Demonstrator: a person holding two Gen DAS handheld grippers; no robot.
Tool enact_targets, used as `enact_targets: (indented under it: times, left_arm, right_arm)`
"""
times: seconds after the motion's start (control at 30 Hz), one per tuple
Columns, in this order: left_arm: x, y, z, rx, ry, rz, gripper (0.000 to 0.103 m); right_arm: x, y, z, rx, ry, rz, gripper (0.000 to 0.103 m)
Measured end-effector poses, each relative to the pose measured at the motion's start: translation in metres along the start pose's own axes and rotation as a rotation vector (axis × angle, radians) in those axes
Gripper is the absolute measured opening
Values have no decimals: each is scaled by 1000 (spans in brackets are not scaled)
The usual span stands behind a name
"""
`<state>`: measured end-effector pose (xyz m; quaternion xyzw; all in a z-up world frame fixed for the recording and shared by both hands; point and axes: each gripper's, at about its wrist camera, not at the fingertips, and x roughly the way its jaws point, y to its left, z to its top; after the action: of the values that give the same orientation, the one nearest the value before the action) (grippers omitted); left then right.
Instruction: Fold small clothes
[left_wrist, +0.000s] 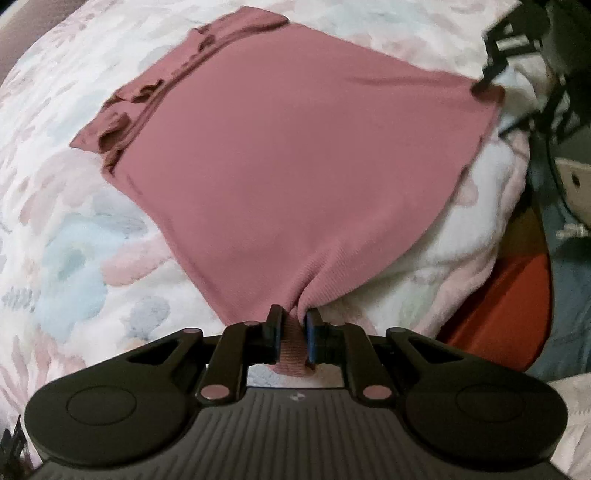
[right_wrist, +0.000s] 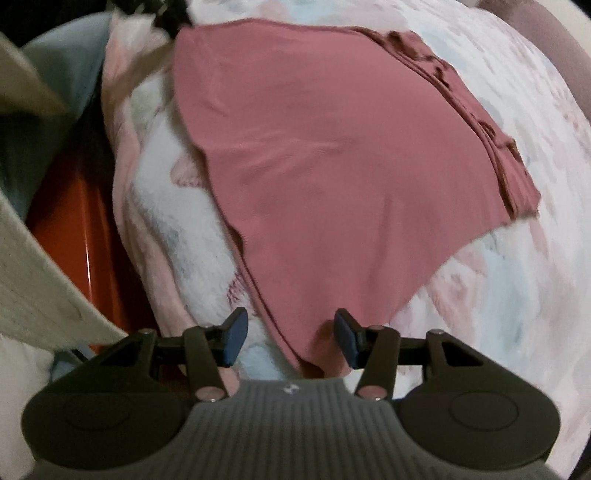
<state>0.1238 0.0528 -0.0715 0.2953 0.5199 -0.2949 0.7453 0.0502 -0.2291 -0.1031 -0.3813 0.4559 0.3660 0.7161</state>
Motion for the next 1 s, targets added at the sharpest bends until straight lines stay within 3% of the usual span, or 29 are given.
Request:
enact_targets:
  times: [0.2,0.37,0.67,0.83,1.0]
  left_arm:
    - [-6,18,7,-74,-41,25,13]
    - [-12,29,15,-102,-58,45,13]
    - [-16,70,53,-168,-98,138,13]
    - [-17,96,74,-213,-136,178,13]
    - [-12,126,97,-243,-139,185,13]
  right_arm:
    - [15,3,-5,-78,37,-32,45]
    - [6,-4,-6,-56,5,-35,0]
    - [-39,-69,20,164,-143,-185,0]
    - [-48,-114,43,267,-174,-252,0]
    - [-43,-160,66,317,-189,-256,0]
